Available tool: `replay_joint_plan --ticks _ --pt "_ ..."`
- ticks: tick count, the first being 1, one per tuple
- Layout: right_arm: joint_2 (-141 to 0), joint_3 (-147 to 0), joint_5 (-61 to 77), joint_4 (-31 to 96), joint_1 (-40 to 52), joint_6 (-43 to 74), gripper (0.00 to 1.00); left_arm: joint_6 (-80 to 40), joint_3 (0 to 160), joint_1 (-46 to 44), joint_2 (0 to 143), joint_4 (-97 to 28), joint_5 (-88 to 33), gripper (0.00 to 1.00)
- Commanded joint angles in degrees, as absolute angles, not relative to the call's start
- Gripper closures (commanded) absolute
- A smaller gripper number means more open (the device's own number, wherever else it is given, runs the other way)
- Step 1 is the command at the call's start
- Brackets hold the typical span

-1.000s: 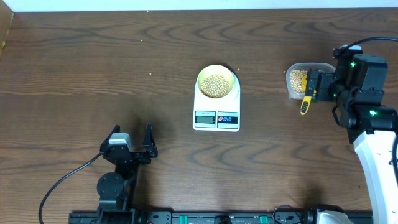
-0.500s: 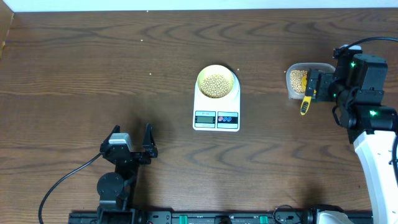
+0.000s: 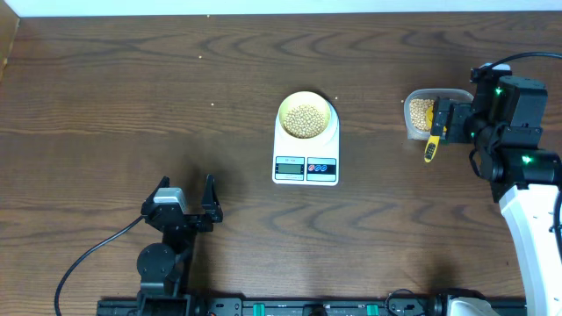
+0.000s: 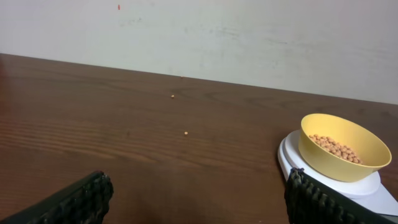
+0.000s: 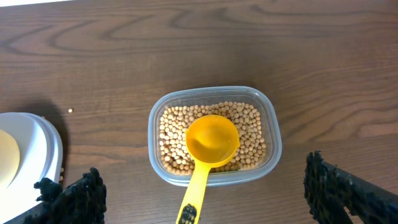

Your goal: Scoop item into bowl and weigh 50g on scale

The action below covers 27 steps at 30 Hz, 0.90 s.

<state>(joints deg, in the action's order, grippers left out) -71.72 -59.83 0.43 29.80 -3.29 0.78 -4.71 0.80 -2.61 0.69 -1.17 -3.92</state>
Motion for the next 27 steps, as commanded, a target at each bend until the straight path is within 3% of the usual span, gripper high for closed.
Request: replay_joint_plan --ticks 1,17,27 --pt "-71.81 -59.94 0.19 29.82 -3.11 0.14 0.01 -5.19 0.23 -2.31 0.38 -3.68 -4.89 0.10" --pt "-70.65 -59.75 0.19 29.82 -2.92 0.14 0.01 -5.19 0.23 -2.31 0.38 -3.68 -4.89 0.10" --pt "-58.87 -49.47 0.32 25.54 -2.90 0.16 0.01 -5.19 0.23 -2.31 0.38 -3.68 -4.89 0.10"
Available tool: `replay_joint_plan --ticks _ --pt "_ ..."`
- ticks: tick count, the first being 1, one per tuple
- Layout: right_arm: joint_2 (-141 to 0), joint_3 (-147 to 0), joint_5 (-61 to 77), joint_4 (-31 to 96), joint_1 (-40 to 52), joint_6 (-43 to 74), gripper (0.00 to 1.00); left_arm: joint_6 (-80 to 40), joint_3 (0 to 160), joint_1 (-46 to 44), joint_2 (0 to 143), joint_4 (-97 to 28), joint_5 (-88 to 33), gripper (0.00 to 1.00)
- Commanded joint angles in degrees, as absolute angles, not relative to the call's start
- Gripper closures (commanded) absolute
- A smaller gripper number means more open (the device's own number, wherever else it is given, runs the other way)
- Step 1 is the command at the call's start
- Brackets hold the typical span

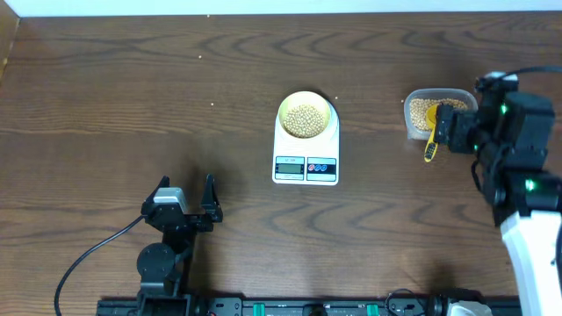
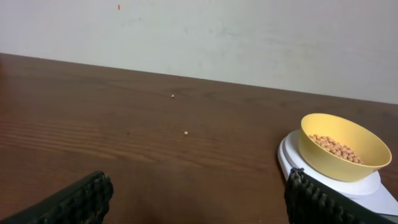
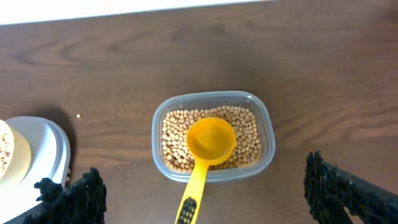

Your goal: Scoop item into bowl and weigh 50g on scale

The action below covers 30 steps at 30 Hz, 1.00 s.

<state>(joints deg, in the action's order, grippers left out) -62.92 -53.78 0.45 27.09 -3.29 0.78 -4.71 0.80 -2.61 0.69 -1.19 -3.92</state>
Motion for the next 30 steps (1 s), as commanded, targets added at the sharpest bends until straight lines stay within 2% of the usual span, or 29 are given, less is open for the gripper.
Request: replay_joint_plan --ticks 1,10,18,30 --pt "-55.96 -45.82 0.43 22.20 -2.87 0.16 0.01 -5.19 0.23 -2.31 0.38 -3.68 -4.89 0.09" --pt "-37.54 -22.76 0.36 -9.08 -2.90 0.08 0.01 -5.19 0.23 -2.31 0.38 -3.68 -4.89 0.10" --pt "-28.01 -10.22 0.40 -27.29 -2.90 -1.58 0.01 -5.19 0.23 -2.31 0.38 -3.68 -4.89 0.10" --pt "-9.19 -0.19 0.38 -28.21 -2.90 -1.61 0.01 -5.19 0.23 -2.31 0.38 -3.68 -4.89 0.10"
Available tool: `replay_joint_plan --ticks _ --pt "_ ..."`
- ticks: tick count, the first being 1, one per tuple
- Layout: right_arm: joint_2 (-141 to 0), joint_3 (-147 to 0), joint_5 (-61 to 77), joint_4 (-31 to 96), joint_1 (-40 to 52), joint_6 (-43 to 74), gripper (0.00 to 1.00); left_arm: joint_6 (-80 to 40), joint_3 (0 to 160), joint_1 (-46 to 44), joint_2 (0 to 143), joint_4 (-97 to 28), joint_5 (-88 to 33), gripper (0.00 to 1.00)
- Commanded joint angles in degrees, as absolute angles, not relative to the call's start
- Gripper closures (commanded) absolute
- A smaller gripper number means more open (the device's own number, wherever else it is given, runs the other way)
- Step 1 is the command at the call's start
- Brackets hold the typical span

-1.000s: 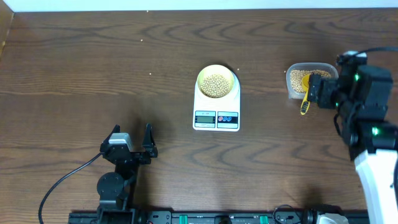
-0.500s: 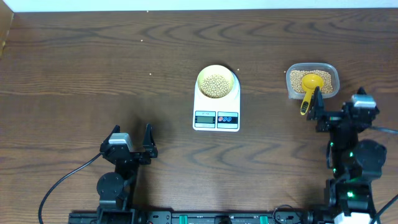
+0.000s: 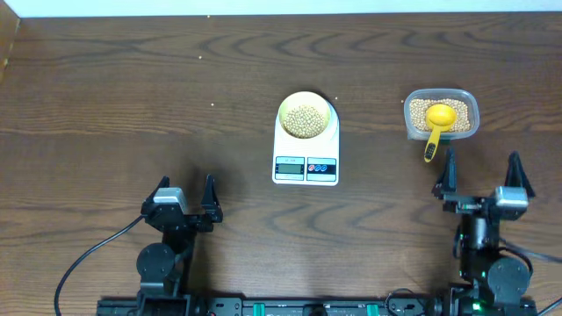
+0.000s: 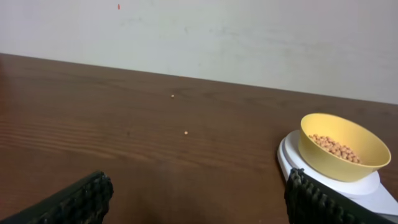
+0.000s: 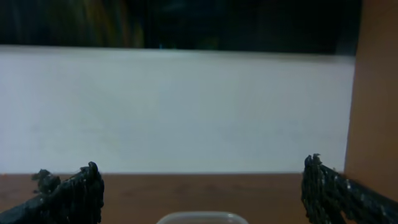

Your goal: Scoop item into bowl and weigh 50g on scale

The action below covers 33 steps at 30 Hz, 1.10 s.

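A yellow bowl (image 3: 306, 114) holding soybeans sits on the white scale (image 3: 306, 162) at mid-table; the left wrist view shows the bowl (image 4: 344, 148) at right. A clear tub of soybeans (image 3: 442, 115) stands at the right, with the yellow scoop (image 3: 436, 123) lying in it, handle over the near rim. My right gripper (image 3: 480, 178) rests open near the front edge, below the tub, nothing between its fingers; only the tub's rim (image 5: 202, 218) peeks into its view. My left gripper (image 3: 186, 200) rests open at the front left, empty.
A few stray beans (image 4: 186, 132) lie on the dark wooden table (image 3: 132, 105) left of the scale. A white wall (image 5: 174, 106) rises behind the table's far edge.
My right arm has drawn back from above the tub to a rest pose near the front edge, gripper still open and now facing the wall. Scoop, tub, bowl and left arm are unchanged.
My open right gripper hovered close over the tub, the scoop lying in the beans. A second later it was higher above the tub. Now it sits parked at the front right. The bowl on the scale and my left gripper stayed as they were.
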<state>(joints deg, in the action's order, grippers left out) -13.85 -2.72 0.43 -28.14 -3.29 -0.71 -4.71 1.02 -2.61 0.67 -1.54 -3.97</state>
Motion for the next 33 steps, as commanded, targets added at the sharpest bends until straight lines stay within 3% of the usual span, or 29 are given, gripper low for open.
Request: replay_joint_plan --ticks 1,5,15,23,33 --pt "-6.72 -0.32 0.43 -25.30 -2.90 -1.54 0.01 -5.19 0.23 -2.31 0.38 -3.68 -4.89 0.10" --pt "0.01 -0.30 0.62 -18.37 -2.94 -1.45 0.01 -5.19 0.23 -2.31 0.38 -3.68 -4.89 0.10" --pt "-0.27 -0.30 0.91 -11.51 -3.01 -0.64 0.01 -5.19 0.23 -2.31 0.38 -3.68 -4.89 0.10" --pt "-0.27 -0.30 1.23 4.80 -2.98 5.58 0.01 -5.19 0.23 -2.31 0.38 -3.68 -4.89 0.10" --pt "-0.27 -0.30 1.06 4.49 -2.44 4.64 0.01 -5.19 0.23 -2.31 0.38 -3.68 -4.89 0.10"
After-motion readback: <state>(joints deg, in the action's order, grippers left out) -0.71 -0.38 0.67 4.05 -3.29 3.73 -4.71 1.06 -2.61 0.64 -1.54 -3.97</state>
